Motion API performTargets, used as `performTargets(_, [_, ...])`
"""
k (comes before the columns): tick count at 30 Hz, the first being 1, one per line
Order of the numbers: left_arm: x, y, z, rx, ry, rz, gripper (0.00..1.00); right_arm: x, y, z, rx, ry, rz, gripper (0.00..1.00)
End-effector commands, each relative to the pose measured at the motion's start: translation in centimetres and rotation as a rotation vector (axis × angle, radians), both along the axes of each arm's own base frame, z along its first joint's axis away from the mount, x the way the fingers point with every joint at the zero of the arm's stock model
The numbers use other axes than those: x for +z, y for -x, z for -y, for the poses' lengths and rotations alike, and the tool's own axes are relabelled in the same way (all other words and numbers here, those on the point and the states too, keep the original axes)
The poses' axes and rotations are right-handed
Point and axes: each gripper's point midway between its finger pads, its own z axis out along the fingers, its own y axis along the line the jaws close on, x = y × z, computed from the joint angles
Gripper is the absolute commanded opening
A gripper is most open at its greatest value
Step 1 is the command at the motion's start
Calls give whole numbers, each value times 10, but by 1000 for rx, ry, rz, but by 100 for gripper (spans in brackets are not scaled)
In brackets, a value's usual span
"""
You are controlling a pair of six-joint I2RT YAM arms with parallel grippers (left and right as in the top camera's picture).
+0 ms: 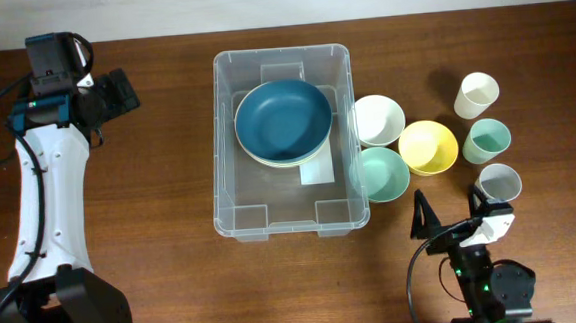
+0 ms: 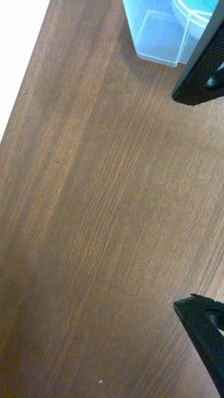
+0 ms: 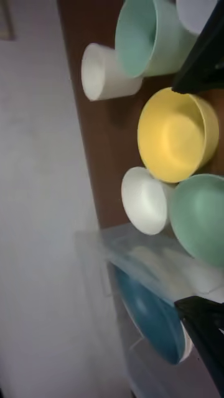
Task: Pack container
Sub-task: 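Move the right gripper over the mint bowl beside the container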
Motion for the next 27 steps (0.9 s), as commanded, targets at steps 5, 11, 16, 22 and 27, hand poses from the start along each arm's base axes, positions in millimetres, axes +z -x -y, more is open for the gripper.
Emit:
performTargets(5, [12, -1, -2, 3, -9, 27, 100, 119, 1, 16, -93, 66, 81, 99])
performTargets(11, [12, -1, -2, 3, -9, 27, 100, 155, -33, 18, -76, 170, -117, 99])
performTargets(16, [12, -1, -2, 3, -9, 27, 100, 136, -69, 13, -9, 170, -408, 99])
performTargets(22, [12, -1, -2, 3, -9, 27, 100, 71, -100, 0, 90, 128, -672, 99])
performTargets(27, [12, -1, -2, 3, -9, 27, 100, 13, -100, -14, 182, 67, -883, 99])
